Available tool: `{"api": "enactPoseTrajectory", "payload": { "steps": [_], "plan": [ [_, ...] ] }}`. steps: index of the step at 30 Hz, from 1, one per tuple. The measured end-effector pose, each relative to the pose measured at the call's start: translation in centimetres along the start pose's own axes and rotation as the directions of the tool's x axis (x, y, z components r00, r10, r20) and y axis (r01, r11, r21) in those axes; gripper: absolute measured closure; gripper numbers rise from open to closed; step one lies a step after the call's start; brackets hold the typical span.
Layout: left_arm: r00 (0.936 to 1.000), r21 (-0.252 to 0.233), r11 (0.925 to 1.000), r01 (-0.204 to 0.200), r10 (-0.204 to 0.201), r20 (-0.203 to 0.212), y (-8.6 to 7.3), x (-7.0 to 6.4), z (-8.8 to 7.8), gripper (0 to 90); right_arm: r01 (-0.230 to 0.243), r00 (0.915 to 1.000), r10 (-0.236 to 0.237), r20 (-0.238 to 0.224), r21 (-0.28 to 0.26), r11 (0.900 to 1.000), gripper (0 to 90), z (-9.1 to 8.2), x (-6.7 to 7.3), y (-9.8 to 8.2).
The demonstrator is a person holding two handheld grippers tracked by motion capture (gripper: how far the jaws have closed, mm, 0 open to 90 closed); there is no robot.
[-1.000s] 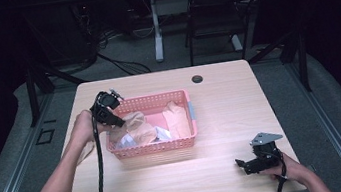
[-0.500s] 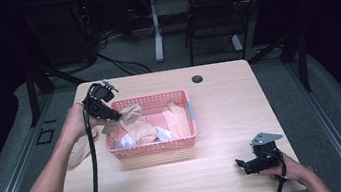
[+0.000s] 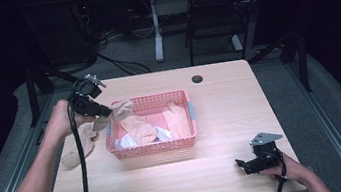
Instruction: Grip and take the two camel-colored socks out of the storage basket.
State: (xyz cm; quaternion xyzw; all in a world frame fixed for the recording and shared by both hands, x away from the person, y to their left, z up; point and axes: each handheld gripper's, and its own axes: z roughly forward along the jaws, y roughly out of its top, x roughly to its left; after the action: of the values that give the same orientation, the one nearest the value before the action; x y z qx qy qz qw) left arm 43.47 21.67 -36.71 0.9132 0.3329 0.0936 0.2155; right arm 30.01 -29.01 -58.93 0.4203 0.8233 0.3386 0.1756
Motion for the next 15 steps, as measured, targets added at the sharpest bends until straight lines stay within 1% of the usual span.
{"api": "enactPoseTrajectory", "payload": {
  "steps": [3,7,15],
  "plan": [
    [1.0000,-0.009,0.9999,0.005,-0.005,-0.006,-0.5,0.2,-0.8,85.4,0.000,1.0000,0.000,0.000,0.000,1.000,0.0,0.0,0.0,0.0],
    [0.9997,-0.018,0.9996,0.024,-0.024,-0.006,-1.5,0.7,-1.6,85.4,0.000,1.0000,0.000,0.000,0.000,1.000,0.0,0.0,0.0,0.0],
    [0.9977,-0.036,0.9976,0.060,-0.061,-0.030,-3.4,1.7,-3.3,85.4,0.000,1.0000,0.000,0.000,0.000,1.000,0.0,0.0,0.0,0.0]
  ]
}}
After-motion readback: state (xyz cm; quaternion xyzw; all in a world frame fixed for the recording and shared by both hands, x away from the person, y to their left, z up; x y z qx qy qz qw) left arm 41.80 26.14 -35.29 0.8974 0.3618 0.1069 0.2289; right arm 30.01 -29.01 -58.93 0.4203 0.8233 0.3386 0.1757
